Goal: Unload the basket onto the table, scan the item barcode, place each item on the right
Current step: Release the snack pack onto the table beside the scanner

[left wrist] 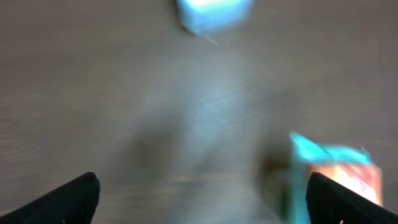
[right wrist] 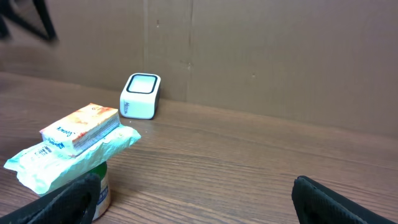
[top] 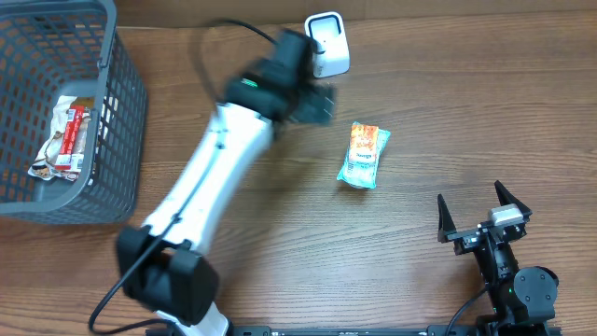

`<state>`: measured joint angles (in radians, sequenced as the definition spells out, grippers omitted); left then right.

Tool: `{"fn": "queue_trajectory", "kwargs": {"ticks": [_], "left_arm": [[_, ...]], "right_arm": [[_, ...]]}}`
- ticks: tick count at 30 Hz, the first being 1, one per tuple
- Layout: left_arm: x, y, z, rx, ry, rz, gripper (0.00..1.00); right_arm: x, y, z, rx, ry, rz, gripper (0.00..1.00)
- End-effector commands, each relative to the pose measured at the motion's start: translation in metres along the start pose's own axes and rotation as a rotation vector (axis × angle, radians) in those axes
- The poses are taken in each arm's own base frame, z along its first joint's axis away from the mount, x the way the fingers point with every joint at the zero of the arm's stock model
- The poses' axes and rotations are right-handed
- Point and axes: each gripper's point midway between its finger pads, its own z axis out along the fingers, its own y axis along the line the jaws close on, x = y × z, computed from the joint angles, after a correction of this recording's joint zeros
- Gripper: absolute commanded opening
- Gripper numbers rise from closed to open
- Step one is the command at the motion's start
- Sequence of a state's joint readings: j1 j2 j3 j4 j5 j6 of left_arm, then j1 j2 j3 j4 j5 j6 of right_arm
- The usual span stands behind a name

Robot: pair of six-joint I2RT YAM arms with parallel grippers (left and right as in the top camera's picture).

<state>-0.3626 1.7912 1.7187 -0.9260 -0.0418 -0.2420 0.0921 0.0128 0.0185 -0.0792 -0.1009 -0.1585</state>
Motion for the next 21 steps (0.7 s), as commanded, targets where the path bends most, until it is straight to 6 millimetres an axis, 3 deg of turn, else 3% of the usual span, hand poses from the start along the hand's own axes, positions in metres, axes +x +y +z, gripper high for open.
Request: {"fn": "queue_trajectory", "kwargs": {"ticks": [1,6,11,15,16,21], "left_arm": [[-0.066,0.083,-0.089,-0.108,-0.243,-0.034,1.00],[-0.089,0.198,-0.159,-0.290,-0.392,-0.164,1.00],[-0.078,0.291,-0.200,-0.449,-0.454,-0.269,1.00],[-0.057,0.346,-0.211,-0.556,-0.417,-0.281,1.00],[-0.046,0.370,-0.209,-0.596,-0.382,-0.280,1.00],[-0.016,0.420,-0.184,-0.635,-0.278,-0.318,1.00]], "right_arm": [[0.002,0.000,0.000,0.000,-0.003,-0.004,1.00],[0.002,0.000,0.000,0.000,-0.003,-0.004,1.00],[0.002,0.000,0.000,0.000,-0.003,-0.004,1.00],[0.002,0.000,0.000,0.000,-0.003,-0.004,1.00],[0.002,0.000,0.000,0.000,-0.003,-0.004,1.00],[0.002,0.000,0.000,0.000,-0.003,-0.004,1.00]]}}
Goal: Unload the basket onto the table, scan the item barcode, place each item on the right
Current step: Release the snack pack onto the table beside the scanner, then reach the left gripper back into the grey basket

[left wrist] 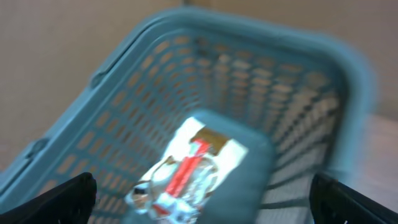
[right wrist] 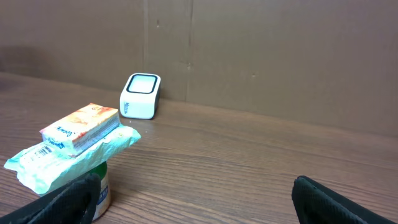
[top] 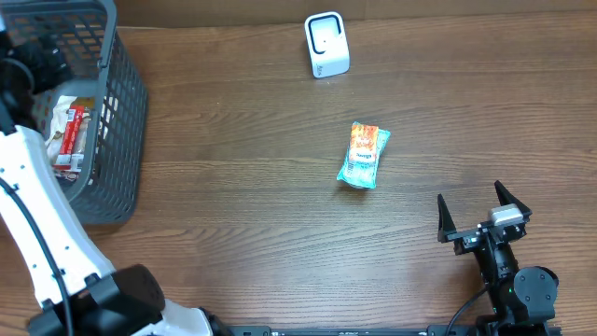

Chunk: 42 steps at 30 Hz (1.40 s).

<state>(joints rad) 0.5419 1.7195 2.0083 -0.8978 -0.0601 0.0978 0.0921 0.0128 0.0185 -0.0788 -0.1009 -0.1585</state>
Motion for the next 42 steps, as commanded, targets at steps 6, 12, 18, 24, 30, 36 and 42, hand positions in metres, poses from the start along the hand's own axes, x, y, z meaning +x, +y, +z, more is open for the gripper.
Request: {"fn": "queue_trajectory", "kwargs": {"ticks": [6,12,18,24,30,36,42], "left_arm": [[0.069,0.046,0.099,-0.042,0.232,0.049,0.99],[0.129,0.040,0.157,0.009,0.400,0.151,1.00],[0.195,0.032,0.207,0.078,0.551,0.264,1.00],[0.225,0.032,0.231,0.104,0.598,0.302,1.00],[0.225,0.030,0.239,0.109,0.579,0.300,1.00],[0.241,0.023,0.248,0.148,0.599,0.292,1.00],[0.291,0.015,0.257,0.191,0.727,0.283,0.98]], "right_arm": [[0.002,0.000,0.000,0.000,-0.003,-0.004,1.00],[0.002,0.000,0.000,0.000,-0.002,-0.004,1.00],[0.002,0.000,0.000,0.000,-0.003,-0.004,1.00],[0.002,0.000,0.000,0.000,-0.002,-0.004,1.00],[0.002,0.000,0.000,0.000,-0.003,-0.004,1.00],[0.002,0.000,0.000,0.000,-0.002,-0.004,1.00],[0.002,0.000,0.000,0.000,-0.002,-0.004,1.00]]}}
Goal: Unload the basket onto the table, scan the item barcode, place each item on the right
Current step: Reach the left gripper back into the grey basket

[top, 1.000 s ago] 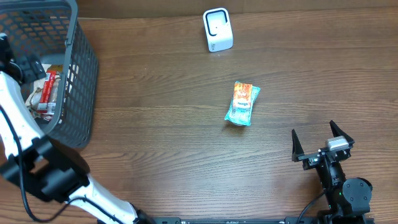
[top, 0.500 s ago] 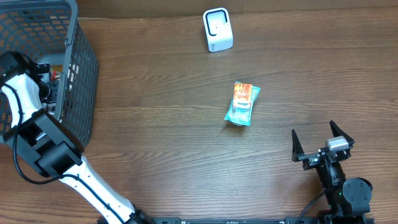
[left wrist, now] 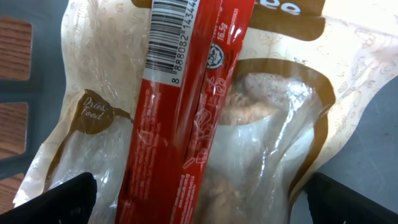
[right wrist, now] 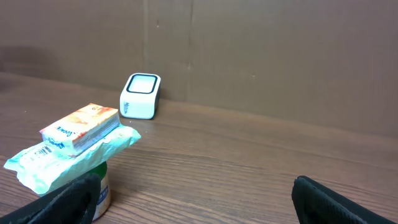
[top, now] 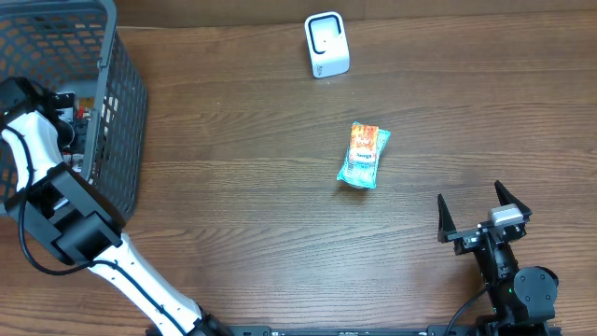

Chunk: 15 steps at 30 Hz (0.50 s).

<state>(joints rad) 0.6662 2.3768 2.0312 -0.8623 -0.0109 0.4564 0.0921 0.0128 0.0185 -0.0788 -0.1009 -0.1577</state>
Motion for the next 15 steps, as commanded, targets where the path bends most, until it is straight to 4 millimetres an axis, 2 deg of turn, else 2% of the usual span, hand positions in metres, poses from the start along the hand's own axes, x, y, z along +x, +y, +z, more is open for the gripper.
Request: {"fn": "queue_trajectory", "kwargs": {"ticks": [1,8,11,15], "left_arm": [[0.040,-0.019,0.049,0.071,0.138,0.023,0.90],[0.044,-0.023,0.049,0.090,0.152,0.016,0.46],[0.044,-0.027,0.048,0.112,0.149,0.014,0.35],[0.044,-0.030,0.048,0.129,0.148,0.005,0.30]], "right_arm": [[0.002,0.000,0.000,0.000,-0.003,-0.005,1.00],[0.002,0.000,0.000,0.000,-0.002,-0.005,1.00],[0.002,0.000,0.000,0.000,-0.003,-0.005,1.00],[0.002,0.000,0.000,0.000,-0.003,-0.005,1.00]]}}
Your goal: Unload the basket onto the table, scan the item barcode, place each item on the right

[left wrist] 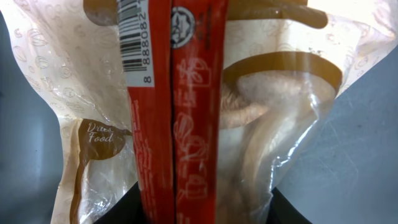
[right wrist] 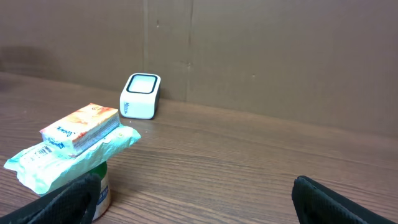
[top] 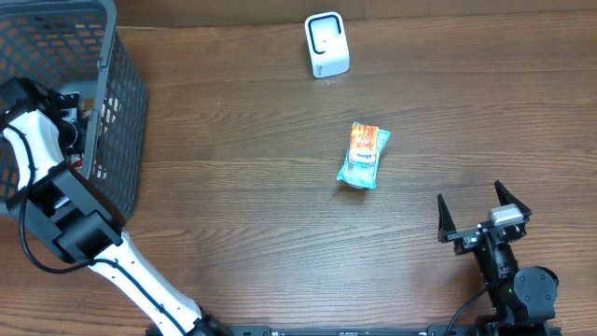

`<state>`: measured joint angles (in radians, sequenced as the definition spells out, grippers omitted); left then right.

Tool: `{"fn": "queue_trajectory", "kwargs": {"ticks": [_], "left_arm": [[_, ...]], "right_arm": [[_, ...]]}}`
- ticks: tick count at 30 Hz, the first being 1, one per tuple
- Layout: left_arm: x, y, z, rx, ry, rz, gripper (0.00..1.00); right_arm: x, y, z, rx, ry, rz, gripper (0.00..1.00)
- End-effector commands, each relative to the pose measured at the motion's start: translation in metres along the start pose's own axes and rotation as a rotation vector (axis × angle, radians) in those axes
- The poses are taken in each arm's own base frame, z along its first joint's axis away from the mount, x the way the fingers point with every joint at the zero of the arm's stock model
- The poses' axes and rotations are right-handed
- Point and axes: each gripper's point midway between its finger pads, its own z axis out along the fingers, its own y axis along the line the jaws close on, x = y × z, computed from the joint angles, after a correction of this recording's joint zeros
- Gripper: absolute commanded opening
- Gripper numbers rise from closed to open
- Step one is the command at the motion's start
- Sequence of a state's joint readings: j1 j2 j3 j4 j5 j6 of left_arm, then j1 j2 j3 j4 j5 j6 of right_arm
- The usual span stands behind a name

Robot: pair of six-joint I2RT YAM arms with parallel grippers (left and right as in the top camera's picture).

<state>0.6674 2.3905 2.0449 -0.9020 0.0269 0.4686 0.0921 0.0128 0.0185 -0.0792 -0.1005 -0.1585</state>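
Observation:
A clear and tan snack packet (left wrist: 261, 93) with a red band and a barcode (left wrist: 134, 43) lies on the floor of the grey basket (top: 121, 103). My left gripper (left wrist: 202, 211) is down in the basket, shut on the packet, one black finger on each side. In the overhead view the left gripper (top: 73, 126) sits behind the basket wall, which hides the packet. The white scanner (top: 326, 44) stands at the table's back edge. My right gripper (top: 483, 219) stands open and holds nothing at the front right.
A teal and orange packet (top: 364, 154) lies in the middle of the table, also showing at the left as the packet (right wrist: 74, 140) in the right wrist view. The scanner (right wrist: 141, 95) stands before a brown wall. The left arm (top: 37, 187) bends over the basket's near corner.
The left gripper's fingers were wide apart at the frame's edges and now press on the snack packet's sides. The packet stands more upright in the view. The right arm is unchanged.
My left gripper was open over the table near the scanner and the teal packet. Then it was above the basket, looking down at the snack packet. Then it was low in the basket, open over the packet, and now it is shut on it.

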Motion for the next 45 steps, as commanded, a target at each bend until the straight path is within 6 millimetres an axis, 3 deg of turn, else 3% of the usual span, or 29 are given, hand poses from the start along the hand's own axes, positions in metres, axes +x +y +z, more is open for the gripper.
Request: {"fn": "queue_trajectory", "kwargs": {"ticks": [1,6,16,24,27,30,35,43,45], "left_arm": [[0.036,-0.020,0.045,0.083,0.123,-0.009,0.29],[0.022,-0.015,0.023,0.063,0.074,-0.061,0.20],[-0.019,-0.003,-0.063,0.017,-0.106,-0.161,0.04],[-0.044,-0.003,-0.148,0.013,-0.282,-0.225,0.04],[-0.046,-0.002,-0.165,-0.003,-0.309,-0.223,0.04],[-0.041,-0.005,-0.166,0.008,-0.290,-0.236,0.06],[-0.028,-0.005,-0.150,-0.003,-0.237,-0.243,0.12],[-0.008,-0.004,-0.104,-0.042,-0.195,-0.245,0.15],[-0.008,-0.006,-0.094,-0.046,-0.206,-0.228,0.21]], "right_arm": [[0.002,0.000,0.000,-0.001,-0.003,-0.004,1.00],[0.002,0.000,0.000,0.000,-0.003,-0.004,1.00],[0.002,0.000,0.000,0.000,-0.003,-0.004,1.00],[0.002,0.000,0.000,0.000,-0.003,-0.004,1.00],[0.002,0.000,0.000,0.000,-0.003,-0.004,1.00],[0.002,0.000,0.000,0.000,-0.003,-0.004,1.00],[0.002,0.000,0.000,0.000,-0.003,-0.004,1.00],[0.002,0.000,0.000,0.000,-0.003,-0.004,1.00],[0.002,0.000,0.000,0.000,-0.003,-0.004,1.00]]}}
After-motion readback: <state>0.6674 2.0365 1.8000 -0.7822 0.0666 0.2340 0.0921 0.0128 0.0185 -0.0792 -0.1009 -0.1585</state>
